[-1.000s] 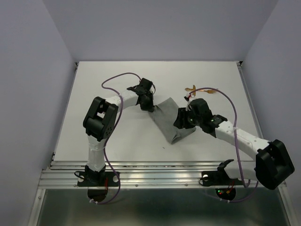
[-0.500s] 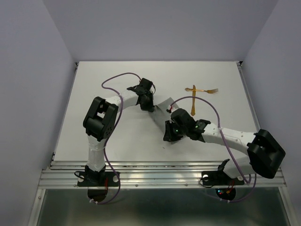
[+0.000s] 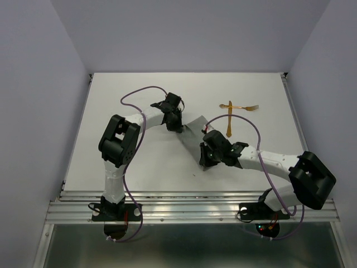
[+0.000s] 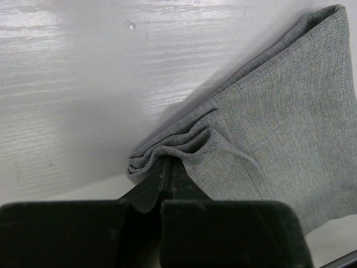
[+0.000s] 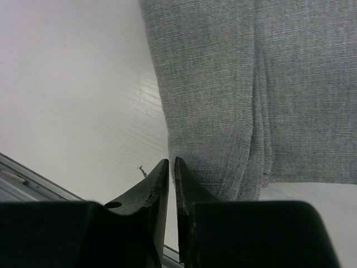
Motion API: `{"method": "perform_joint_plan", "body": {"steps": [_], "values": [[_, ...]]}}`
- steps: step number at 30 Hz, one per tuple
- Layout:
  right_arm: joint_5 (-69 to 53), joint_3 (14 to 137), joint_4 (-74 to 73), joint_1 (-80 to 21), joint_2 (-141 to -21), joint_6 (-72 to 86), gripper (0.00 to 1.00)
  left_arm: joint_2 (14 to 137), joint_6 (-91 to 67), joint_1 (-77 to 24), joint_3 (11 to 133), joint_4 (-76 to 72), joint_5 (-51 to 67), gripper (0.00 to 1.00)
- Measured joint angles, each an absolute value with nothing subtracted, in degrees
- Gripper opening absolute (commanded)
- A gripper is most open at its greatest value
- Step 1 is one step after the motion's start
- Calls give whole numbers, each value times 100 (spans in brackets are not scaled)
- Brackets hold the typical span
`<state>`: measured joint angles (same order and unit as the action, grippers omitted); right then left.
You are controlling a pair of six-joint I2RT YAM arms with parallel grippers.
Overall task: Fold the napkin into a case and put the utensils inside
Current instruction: Fold the lower triangle-folded napkin at the center of the board.
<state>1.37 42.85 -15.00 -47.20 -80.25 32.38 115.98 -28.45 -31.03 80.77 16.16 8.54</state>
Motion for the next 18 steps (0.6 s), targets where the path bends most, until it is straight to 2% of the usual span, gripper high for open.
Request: {"method": "perform_joint_plan", "body": {"steps": [18], "values": [[679, 4150, -1590, -4399, -8117, 2902, 12, 11598, -2838, -3103, 8077, 1616, 856, 0]]}}
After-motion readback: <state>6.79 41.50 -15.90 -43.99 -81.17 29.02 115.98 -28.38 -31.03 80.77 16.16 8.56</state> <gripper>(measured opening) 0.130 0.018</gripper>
